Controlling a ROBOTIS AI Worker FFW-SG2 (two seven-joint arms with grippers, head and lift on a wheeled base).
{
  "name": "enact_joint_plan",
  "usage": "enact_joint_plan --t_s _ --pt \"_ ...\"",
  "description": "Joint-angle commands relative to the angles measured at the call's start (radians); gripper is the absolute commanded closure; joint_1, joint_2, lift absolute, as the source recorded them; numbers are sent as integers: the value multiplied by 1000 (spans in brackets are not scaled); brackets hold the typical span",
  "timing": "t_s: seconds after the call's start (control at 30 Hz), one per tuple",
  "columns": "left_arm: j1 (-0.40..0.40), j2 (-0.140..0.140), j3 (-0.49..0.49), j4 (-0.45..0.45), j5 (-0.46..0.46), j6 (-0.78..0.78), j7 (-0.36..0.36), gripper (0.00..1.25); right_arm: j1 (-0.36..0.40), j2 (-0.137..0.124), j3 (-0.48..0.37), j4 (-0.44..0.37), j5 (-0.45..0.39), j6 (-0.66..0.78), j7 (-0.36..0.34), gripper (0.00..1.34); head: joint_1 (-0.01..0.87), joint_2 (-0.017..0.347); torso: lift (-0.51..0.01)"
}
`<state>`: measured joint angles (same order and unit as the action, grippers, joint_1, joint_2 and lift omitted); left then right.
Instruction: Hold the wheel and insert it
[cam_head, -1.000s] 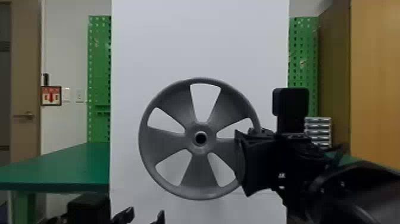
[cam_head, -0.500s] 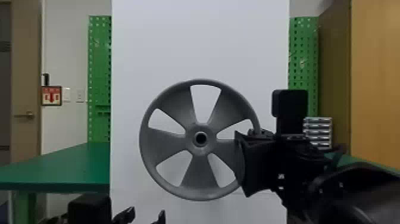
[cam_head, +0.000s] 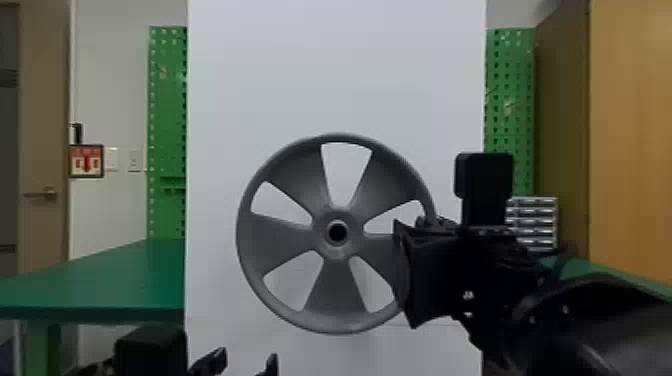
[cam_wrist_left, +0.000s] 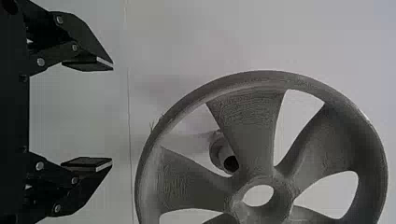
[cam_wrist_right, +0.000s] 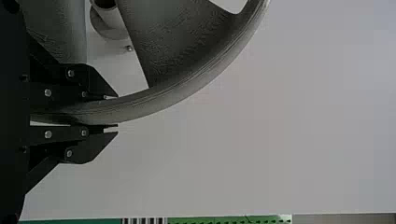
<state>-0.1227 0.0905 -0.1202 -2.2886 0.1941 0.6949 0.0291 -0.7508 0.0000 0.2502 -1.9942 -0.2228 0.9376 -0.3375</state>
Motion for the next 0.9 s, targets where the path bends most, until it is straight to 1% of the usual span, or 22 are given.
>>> enact_joint_plan --t_s 0.0,0.37,0.53,0.67,0.87 --pt "0 0 -1 0 1 0 0 516 -16 1 1 37 -6 -10 0 1161 3 72 -483" --pt "-2 0 -3 3 1 0 0 516 -56 1 8 132 -4 -34 0 1161 3 72 -483" --pt "-2 0 -4 4 1 0 0 516 -65 1 4 170 -15 -77 2 1161 3 72 -483" --pt "-3 0 -4 4 1 0 0 516 -79 1 -3 203 -13 -92 46 1162 3 72 -483" --pt "-5 0 -6 4 1 0 0 516 -90 1 0 221 -4 -103 48 1162 3 72 -483"
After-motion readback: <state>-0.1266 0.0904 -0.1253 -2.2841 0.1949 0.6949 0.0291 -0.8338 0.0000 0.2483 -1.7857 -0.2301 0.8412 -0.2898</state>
